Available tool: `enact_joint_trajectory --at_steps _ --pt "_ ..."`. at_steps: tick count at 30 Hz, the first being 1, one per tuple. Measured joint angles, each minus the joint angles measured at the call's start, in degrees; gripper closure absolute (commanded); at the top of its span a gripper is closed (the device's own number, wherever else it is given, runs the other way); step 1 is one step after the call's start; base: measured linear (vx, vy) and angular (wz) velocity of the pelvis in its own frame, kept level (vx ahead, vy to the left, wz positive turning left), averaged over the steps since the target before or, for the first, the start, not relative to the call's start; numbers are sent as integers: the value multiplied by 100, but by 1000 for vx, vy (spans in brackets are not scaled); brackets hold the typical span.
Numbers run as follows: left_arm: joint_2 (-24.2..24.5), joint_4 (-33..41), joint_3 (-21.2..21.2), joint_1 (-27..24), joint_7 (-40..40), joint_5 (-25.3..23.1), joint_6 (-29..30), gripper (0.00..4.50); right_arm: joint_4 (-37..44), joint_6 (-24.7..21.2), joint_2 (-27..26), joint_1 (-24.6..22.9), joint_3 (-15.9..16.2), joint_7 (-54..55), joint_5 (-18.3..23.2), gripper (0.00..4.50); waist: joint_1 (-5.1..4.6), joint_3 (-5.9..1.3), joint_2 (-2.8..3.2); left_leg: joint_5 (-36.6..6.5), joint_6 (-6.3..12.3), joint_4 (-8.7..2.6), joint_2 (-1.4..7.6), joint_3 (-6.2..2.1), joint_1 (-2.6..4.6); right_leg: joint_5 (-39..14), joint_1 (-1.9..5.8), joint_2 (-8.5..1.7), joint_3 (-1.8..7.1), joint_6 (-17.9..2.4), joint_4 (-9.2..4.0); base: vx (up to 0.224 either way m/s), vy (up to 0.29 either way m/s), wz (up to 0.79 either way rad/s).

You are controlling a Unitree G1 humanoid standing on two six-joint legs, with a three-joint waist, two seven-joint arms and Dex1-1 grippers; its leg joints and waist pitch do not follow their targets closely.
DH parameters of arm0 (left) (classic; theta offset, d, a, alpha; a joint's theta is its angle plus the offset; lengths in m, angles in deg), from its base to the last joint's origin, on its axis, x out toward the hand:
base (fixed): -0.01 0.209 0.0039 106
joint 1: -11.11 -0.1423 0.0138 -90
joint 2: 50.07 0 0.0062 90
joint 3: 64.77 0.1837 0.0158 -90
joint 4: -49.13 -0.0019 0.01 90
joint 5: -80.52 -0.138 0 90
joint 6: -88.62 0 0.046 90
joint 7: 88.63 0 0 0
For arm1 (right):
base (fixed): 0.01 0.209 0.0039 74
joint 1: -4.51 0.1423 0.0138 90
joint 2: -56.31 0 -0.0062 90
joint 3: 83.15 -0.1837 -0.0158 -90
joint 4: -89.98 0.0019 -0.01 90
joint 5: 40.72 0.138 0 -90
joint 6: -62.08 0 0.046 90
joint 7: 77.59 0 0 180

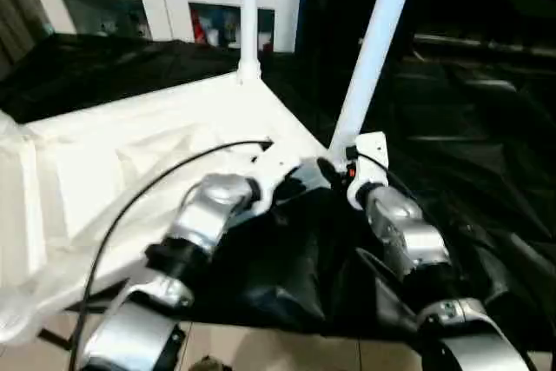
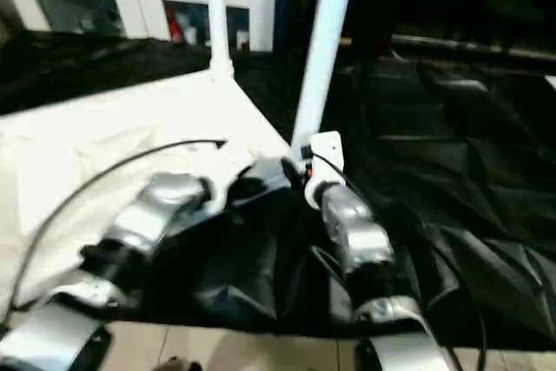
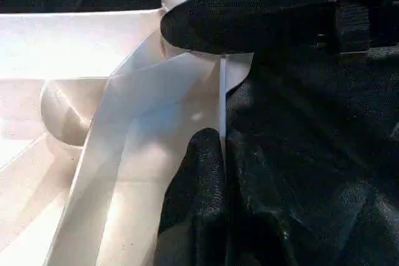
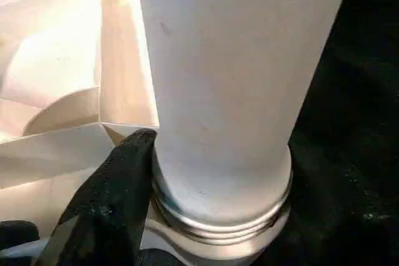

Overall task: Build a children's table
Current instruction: Rotate leg to tighten

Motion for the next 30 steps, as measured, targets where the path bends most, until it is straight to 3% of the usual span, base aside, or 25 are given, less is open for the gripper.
enact_joint_trajectory --at_steps 1,2,3,8,11,20,23,30 --pt "1 -5 0 3 0 -2 -4 450 -8 23 -6 0 -5 -13 -2 175 -1 0 0 0 0 0 0 0 -1 0 0 0 0 0 0 0 0 0" --pt "8 -10 3 6 -5 -2 -18 450 -12 35 -5 0 -24 -57 -1 119 -3 0 0 0 0 1 0 0 -1 1 0 0 0 0 0 0 0 0" --pt "23 -21 6 14 -16 -2 -39 450 -12 46 -2 0 -38 -93 -1 106 -4 0 0 0 0 1 0 0 -3 1 -1 0 0 1 -1 0 0 0" --pt "299 -55 -21 22 -289 35 -231 450 31 64 291 -1 95 -836 64 65 -14 1 -1 1 -1 -3 9 -2 -8 1 -12 6 -5 1 4 0 0 0" --pt "665 92 -19 -74 -888 220 -281 450 595 -104 975 -35 563 -2028 49 65 -16 5 -3 1 0 -6 12 -2 -13 0 -17 8 -6 3 4 0 0 0" --pt "1501 618 54 -468 -2603 657 -539 450 1985 -611 2345 -400 1272 -4748 389 65 47 12 -16 -5 8 -8 15 0 -22 -4 -22 11 -8 7 -4 0 0 0" --pt "1727 906 129 -639 -3150 824 -464 450 2001 -687 2559 -480 1460 -5134 388 65 57 15 -20 -3 6 -6 16 0 -21 -3 -23 11 -7 7 1 0 0 0" --pt "1786 1077 166 -713 -3268 851 -381 450 1946 -599 2365 -441 1570 -5096 201 65 59 17 -23 -4 5 -1 15 0 -21 -3 -22 10 -5 7 1 0 0 0"
